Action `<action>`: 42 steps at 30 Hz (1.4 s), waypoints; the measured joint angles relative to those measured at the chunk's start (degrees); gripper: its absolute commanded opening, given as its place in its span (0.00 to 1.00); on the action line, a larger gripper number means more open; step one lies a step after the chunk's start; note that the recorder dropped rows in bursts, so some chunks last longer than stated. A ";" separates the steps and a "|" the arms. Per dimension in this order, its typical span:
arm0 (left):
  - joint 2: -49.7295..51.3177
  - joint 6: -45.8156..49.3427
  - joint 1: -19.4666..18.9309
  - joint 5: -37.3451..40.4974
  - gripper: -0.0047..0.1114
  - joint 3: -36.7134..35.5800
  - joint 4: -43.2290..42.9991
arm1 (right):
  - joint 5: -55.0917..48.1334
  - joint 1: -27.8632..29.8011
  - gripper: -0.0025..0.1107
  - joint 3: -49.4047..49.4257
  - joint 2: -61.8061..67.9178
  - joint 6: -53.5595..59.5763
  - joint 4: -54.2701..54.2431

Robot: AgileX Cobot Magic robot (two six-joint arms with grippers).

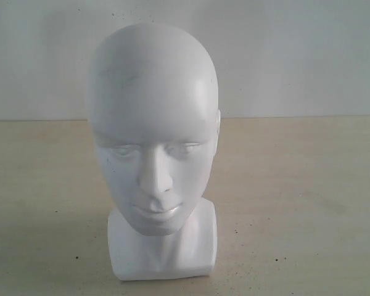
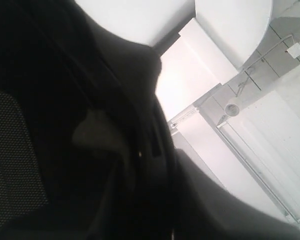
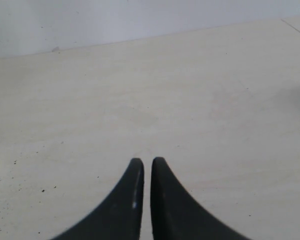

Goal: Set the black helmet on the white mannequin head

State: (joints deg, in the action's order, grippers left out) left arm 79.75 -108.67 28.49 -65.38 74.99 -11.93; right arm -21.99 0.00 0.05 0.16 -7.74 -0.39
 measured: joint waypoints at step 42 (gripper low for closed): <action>-1.19 8.06 9.24 -0.80 0.08 -22.89 8.51 | 0.00 0.00 0.08 0.00 0.00 0.00 0.00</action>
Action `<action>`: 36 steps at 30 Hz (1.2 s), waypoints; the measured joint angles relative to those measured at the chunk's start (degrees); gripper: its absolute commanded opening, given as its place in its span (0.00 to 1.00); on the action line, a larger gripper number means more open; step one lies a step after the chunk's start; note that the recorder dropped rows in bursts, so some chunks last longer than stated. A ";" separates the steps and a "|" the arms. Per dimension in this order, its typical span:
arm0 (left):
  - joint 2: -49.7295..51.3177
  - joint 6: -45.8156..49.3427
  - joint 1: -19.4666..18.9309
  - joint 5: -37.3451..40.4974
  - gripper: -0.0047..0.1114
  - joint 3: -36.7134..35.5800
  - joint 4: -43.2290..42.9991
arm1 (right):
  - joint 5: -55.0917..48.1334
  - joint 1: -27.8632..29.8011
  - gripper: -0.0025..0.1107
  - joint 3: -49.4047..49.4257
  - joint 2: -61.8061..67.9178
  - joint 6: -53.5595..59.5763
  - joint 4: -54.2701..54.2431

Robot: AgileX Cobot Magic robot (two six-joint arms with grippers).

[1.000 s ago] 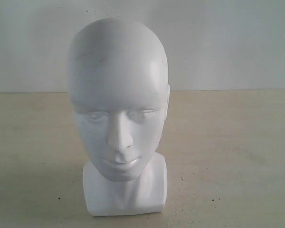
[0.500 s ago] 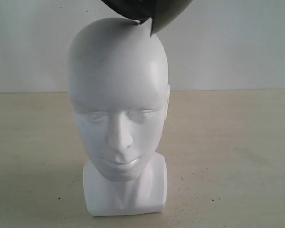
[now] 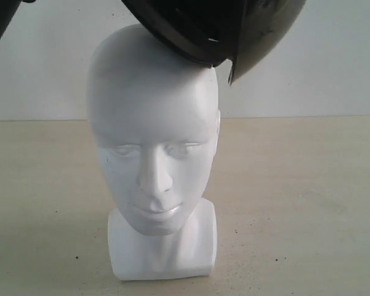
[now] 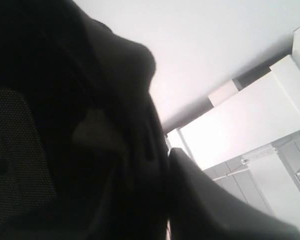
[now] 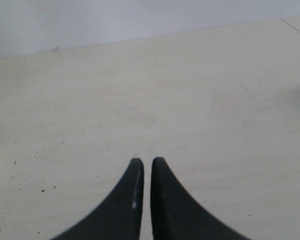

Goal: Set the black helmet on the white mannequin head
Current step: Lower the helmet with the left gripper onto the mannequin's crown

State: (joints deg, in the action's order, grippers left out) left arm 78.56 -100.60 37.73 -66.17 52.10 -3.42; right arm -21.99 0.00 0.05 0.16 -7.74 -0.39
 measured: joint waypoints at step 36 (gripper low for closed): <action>-7.89 5.59 0.11 1.64 0.08 -11.29 -1.49 | 0.00 0.00 0.08 0.00 0.00 0.00 0.00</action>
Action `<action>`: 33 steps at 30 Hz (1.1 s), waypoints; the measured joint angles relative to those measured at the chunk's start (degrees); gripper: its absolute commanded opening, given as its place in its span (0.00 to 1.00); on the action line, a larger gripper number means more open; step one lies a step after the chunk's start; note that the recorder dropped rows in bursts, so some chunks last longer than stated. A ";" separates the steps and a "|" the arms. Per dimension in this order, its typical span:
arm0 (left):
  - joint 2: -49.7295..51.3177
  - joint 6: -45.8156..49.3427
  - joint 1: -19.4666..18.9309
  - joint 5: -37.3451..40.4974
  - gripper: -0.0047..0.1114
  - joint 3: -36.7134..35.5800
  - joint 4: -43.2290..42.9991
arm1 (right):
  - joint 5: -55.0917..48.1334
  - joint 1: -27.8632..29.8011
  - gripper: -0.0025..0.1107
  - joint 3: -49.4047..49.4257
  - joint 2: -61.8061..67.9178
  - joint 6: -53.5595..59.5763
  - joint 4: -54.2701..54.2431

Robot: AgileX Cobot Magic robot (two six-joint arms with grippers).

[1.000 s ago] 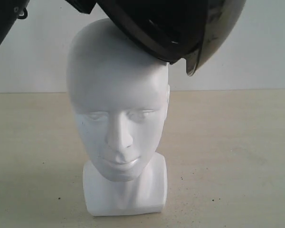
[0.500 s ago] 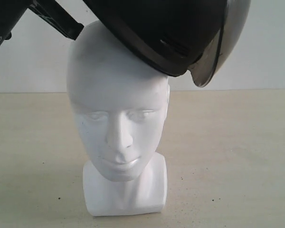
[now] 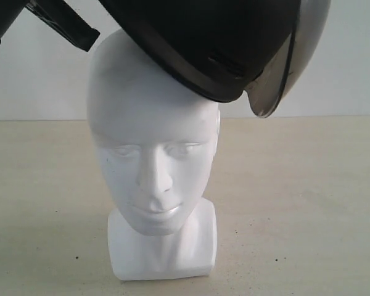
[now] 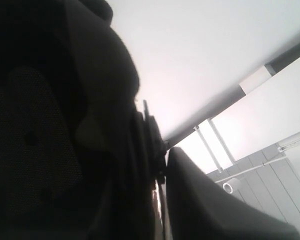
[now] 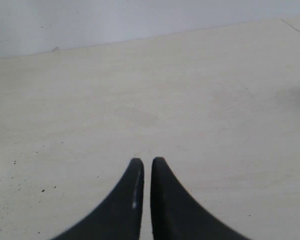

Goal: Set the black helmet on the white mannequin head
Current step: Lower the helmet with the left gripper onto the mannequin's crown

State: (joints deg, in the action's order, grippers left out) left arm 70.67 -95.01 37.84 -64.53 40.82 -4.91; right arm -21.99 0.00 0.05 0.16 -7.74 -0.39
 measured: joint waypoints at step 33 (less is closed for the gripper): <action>-2.96 5.19 0.11 -4.69 0.08 -8.32 3.15 | 0.00 0.00 0.08 0.00 0.00 0.00 0.00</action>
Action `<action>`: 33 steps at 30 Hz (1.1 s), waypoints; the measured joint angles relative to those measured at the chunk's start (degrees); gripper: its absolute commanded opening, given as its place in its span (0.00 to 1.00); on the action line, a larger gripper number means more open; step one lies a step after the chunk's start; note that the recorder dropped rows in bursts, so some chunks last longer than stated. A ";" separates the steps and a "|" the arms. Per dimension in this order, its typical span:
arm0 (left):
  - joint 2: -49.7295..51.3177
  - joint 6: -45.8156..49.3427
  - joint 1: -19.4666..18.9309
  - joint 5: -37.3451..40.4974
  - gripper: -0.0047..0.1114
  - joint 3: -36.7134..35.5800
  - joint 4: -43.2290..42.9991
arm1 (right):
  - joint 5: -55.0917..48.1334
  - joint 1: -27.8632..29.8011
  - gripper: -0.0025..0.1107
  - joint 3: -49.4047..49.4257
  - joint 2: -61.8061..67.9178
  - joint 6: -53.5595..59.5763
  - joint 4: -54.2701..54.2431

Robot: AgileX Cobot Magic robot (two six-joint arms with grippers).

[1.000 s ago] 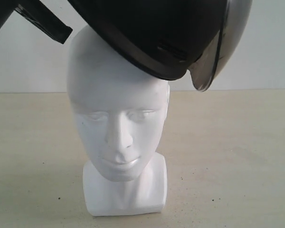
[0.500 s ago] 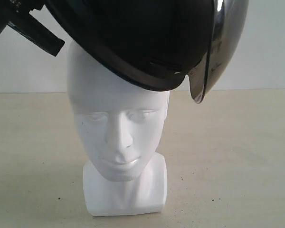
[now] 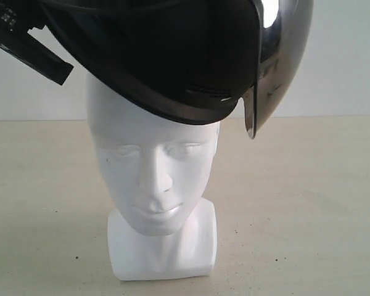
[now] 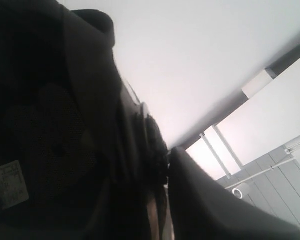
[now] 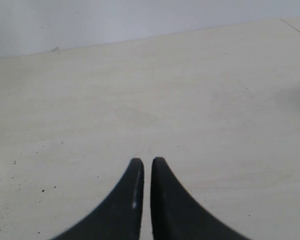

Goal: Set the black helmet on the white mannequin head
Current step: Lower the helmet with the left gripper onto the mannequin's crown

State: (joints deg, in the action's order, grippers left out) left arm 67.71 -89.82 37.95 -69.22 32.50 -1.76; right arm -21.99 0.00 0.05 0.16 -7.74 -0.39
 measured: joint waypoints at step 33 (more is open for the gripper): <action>-0.26 1.47 -0.82 -2.19 0.08 -3.15 2.20 | 0.00 0.00 0.08 0.00 0.00 0.00 0.00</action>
State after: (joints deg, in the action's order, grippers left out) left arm 67.45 -88.35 37.13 -71.41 29.34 0.45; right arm -21.99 0.00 0.05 0.16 -7.74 -0.39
